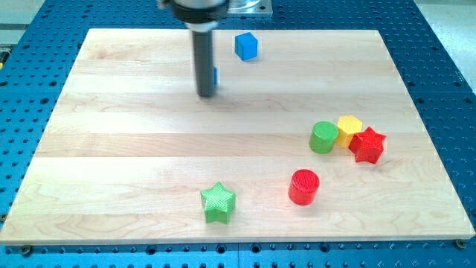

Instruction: Drag the blue triangle to the top center

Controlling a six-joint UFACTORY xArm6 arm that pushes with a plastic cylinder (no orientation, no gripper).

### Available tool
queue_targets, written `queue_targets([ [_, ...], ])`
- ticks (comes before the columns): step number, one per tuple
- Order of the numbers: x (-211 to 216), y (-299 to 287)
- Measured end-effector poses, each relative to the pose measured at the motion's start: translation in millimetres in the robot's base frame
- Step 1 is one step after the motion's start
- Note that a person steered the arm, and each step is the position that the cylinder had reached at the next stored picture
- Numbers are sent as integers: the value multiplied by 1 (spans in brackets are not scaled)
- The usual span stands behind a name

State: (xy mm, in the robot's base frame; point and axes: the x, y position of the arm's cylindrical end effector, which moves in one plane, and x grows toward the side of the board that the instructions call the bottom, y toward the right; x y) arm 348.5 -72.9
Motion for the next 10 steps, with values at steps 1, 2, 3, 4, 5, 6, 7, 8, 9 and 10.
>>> queue_targets([
  [1,-49,48],
  [2,-63,44],
  [3,-36,-37],
  [4,-50,-86],
  [5,-63,-36],
  [6,-68,36],
  [7,-77,8],
  [8,-85,-24],
  [9,-88,47],
  [10,-60,43],
])
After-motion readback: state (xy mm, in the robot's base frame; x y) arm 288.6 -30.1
